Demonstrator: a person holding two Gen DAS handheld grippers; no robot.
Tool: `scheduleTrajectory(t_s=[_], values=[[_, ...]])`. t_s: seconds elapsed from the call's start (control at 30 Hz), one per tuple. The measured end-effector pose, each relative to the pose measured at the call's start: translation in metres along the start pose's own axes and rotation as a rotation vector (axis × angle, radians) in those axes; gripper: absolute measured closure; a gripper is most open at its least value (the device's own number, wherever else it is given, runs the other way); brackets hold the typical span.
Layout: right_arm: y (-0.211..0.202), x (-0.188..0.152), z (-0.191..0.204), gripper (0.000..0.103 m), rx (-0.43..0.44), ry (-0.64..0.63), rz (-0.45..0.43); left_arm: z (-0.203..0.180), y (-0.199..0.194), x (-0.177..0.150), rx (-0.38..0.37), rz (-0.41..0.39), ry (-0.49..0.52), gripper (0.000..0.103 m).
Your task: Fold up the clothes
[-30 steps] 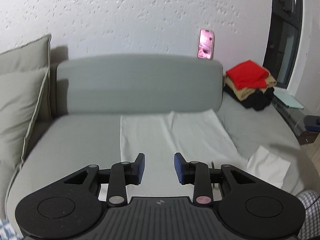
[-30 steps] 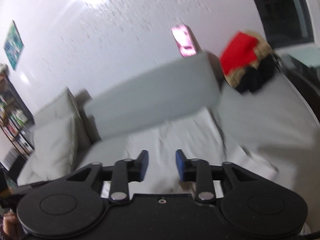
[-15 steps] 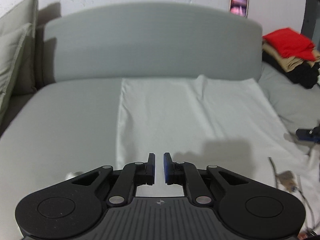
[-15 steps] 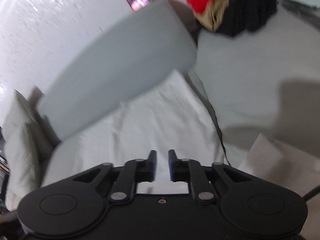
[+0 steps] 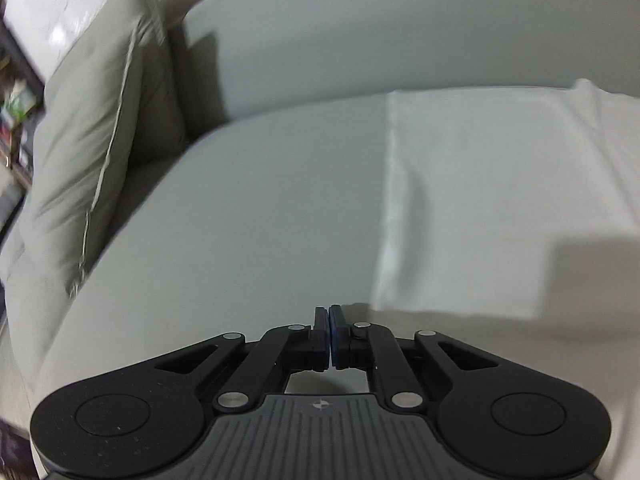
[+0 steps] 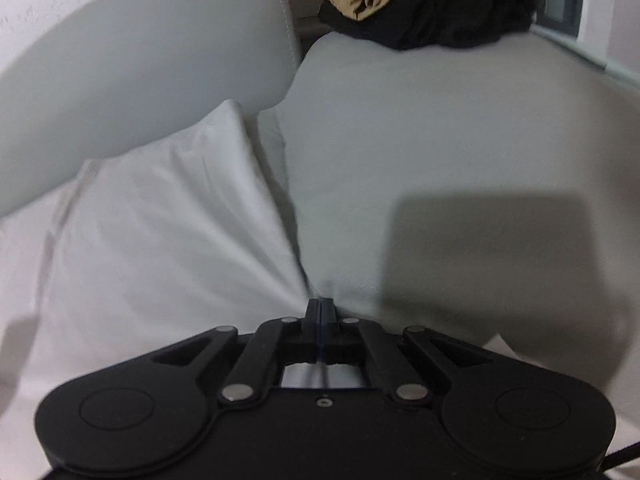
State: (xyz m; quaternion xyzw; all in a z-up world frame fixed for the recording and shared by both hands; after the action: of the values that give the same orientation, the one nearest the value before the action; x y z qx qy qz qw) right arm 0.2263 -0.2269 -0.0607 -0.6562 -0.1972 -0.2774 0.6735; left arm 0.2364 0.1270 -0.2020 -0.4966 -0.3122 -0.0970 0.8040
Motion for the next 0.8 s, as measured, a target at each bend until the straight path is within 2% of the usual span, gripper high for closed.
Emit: scheduleTrajectory(t_s=[0.07, 0.13, 0.2, 0.33, 0.4, 0.43, 0.5, 0.53, 0.57, 0.6, 0.63, 0.7, 0.77, 0.8], values=[[-0.015, 0.002, 0.002, 0.102, 0.015, 0.046, -0.02, 0.009, -0.009, 0.006, -0.09, -0.033, -0.046, 0.094], [-0.031, 0.007, 0.004, 0.096, 0.062, 0.093, -0.054, 0.019, -0.019, 0.012, -0.181, -0.066, -0.091, 0.094], [-0.041, 0.014, 0.013, 0.096, 0.19, 0.091, -0.088, 0.016, -0.03, 0.02, -0.285, -0.115, -0.101, 0.094], [-0.033, 0.021, 0.055, 0.094, 0.512, 0.051, -0.012, -0.038, -0.044, 0.038, -0.538, -0.19, 0.024, 0.092], [-0.024, 0.017, 0.078, 0.093, 0.622, -0.003, 0.02, -0.069, -0.046, 0.038, -0.638, -0.214, 0.132, 0.09], [-0.019, 0.014, 0.089, 0.091, 0.665, -0.037, 0.039, -0.084, -0.046, 0.035, -0.678, -0.224, 0.194, 0.085], [-0.004, 0.006, 0.104, 0.09, 0.681, -0.128, 0.077, -0.109, -0.036, 0.028, -0.688, -0.218, 0.302, 0.085], [0.005, 0.002, 0.107, 0.09, 0.637, -0.177, 0.076, -0.117, -0.028, 0.026, -0.644, -0.222, 0.328, 0.084], [0.013, 0.001, 0.107, 0.095, 0.599, -0.2, 0.063, -0.116, -0.019, 0.031, -0.591, -0.241, 0.299, 0.08], [0.021, 0.006, 0.098, 0.102, 0.574, -0.17, 0.024, -0.115, -0.01, 0.035, -0.538, -0.26, 0.27, 0.078], [0.028, 0.012, 0.089, 0.103, 0.548, -0.139, -0.015, -0.114, -0.001, 0.041, -0.485, -0.275, 0.237, 0.08], [0.042, 0.023, 0.073, 0.103, 0.477, -0.084, -0.098, -0.097, 0.027, 0.065, -0.382, -0.257, 0.094, 0.082], [0.051, 0.038, 0.062, 0.103, 0.293, -0.061, -0.196, -0.078, 0.052, 0.085, -0.285, -0.248, -0.016, 0.083], [0.059, 0.043, 0.055, 0.103, 0.194, -0.06, -0.219, -0.072, 0.059, 0.09, -0.218, -0.252, -0.014, 0.085]])
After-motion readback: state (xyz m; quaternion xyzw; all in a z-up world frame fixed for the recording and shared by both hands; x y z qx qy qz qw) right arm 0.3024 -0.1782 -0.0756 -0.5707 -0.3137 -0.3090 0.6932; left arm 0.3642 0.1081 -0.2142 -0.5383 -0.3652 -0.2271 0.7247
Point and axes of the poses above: each gripper's, at about its wrist camera, not at the fingertips, and y roughly the way its jaws point, z to its left, x to its top, the point moved 1 cm from there along y, roughly the way its jaws point, and after that the axes turned 1 degree about -x, right-handed, at the moved point
